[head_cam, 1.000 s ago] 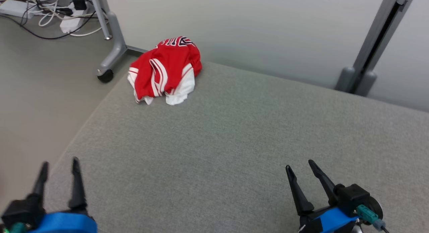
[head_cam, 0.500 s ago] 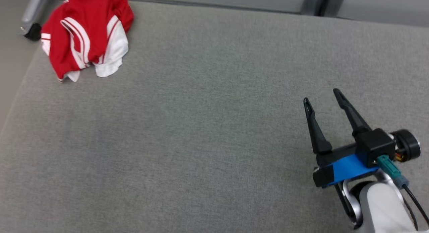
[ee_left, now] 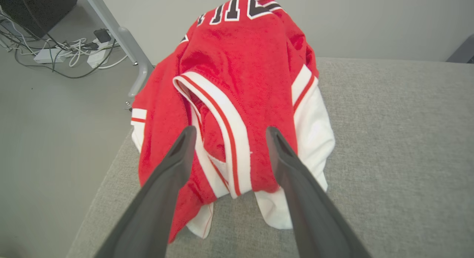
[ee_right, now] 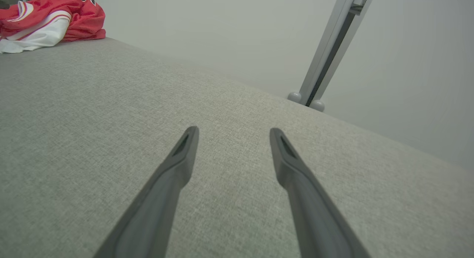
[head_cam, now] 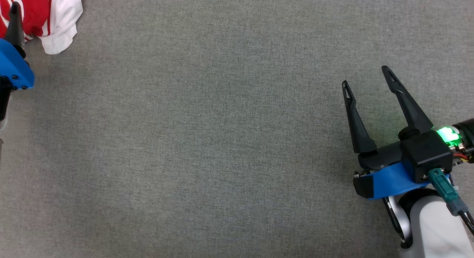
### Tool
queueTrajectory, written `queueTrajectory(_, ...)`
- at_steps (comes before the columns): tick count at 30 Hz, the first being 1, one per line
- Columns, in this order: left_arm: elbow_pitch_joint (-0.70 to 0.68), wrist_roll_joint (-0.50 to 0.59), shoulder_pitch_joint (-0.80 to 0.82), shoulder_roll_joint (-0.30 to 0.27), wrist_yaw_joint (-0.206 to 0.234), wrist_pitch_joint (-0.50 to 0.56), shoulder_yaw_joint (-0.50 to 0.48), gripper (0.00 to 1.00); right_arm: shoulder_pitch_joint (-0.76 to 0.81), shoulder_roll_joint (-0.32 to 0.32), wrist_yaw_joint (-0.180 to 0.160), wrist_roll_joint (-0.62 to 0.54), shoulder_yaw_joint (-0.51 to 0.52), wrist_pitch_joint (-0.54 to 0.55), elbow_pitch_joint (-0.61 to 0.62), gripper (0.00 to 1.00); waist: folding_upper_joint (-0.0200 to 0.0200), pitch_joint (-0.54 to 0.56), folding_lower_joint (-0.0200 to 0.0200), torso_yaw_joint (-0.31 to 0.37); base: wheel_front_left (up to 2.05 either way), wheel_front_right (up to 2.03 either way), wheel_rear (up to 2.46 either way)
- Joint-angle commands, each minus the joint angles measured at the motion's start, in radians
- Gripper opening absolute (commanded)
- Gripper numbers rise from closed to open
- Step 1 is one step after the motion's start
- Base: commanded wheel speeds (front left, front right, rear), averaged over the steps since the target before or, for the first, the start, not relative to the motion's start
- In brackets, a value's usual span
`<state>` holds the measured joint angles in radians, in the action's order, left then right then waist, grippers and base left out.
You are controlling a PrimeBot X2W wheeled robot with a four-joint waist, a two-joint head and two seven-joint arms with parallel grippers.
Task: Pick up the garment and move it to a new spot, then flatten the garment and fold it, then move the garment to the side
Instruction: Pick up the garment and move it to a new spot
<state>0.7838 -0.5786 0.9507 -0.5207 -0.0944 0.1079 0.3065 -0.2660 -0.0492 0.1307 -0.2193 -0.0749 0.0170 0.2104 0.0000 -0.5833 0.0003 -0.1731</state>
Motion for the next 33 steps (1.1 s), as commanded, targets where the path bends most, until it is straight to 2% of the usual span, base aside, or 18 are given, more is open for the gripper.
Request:
queueTrajectory(1, 0.018, 0.007, 0.022, 0.003, -0.005, 0.004, 0.007, 1.0, 0.008, -0.002, 0.0, -0.005, 0.007, 0.0, 0.009, 1.0, 0.0, -0.015, -0.0003, -0.008, 0.0, 0.0, 0.0)
queueTrajectory(8, 0.136, -0.023, 0.07, 0.024, -0.033, 0.007, 0.056, 1.0, 0.014, -0.002, 0.0, 0.01, 0.018, -0.011, 0.03, 1.0, 0.0, -0.048, -0.0003, 0.009, 0.0, 0.0, 0.0)
queueTrajectory(13, 0.145, -0.077, 0.086, 0.041, -0.039, 0.035, 0.114, 0.99, 0.013, -0.002, 0.0, 0.021, 0.019, -0.019, 0.024, 1.0, 0.0, -0.059, -0.0003, 0.02, 0.0, 0.0, 0.0)
queueTrajectory(14, 0.144, -0.088, 0.087, 0.039, -0.039, 0.042, 0.127, 0.49, 0.012, -0.002, 0.0, 0.022, 0.02, -0.022, 0.022, 1.0, 0.0, -0.06, -0.0003, 0.022, 0.0, 0.0, 0.0)
queueTrajectory(15, 0.144, -0.1, 0.086, 0.037, -0.039, 0.044, 0.14, 0.28, 0.012, -0.002, 0.0, 0.025, 0.021, -0.023, 0.02, 1.0, 0.0, -0.06, -0.0003, 0.024, 0.0, 0.0, 0.0)
queueTrajectory(16, 0.144, -0.109, 0.086, 0.033, -0.039, 0.043, 0.151, 0.0, 0.01, -0.002, 0.0, 0.028, 0.023, -0.026, 0.018, 1.0, 0.0, -0.059, -0.0003, 0.026, 0.0, 0.0, 0.0)
queueTrajectory(23, 0.16, -0.125, 0.122, -0.035, -0.035, -0.052, 0.183, 0.0, -0.006, -0.002, 0.0, 0.055, 0.028, -0.057, -0.024, 1.0, 0.0, -0.005, -0.0003, 0.037, 0.0, 0.0, 0.0)
queueTrajectory(29, 0.14, -0.101, 0.175, -0.114, -0.035, -0.126, 0.203, 0.0, -0.008, -0.002, 0.0, 0.112, 0.018, -0.097, -0.101, 1.0, 0.0, 0.107, -0.0003, 0.064, 0.0, 0.0, 0.0)
queueTrajectory(33, 0.079, -0.067, 0.22, -0.153, -0.035, -0.147, 0.234, 0.0, 0.011, -0.002, 0.0, 0.159, 0.021, -0.13, -0.168, 1.0, 0.0, 0.196, -0.0003, 0.089, 0.0, 0.0, 0.0)
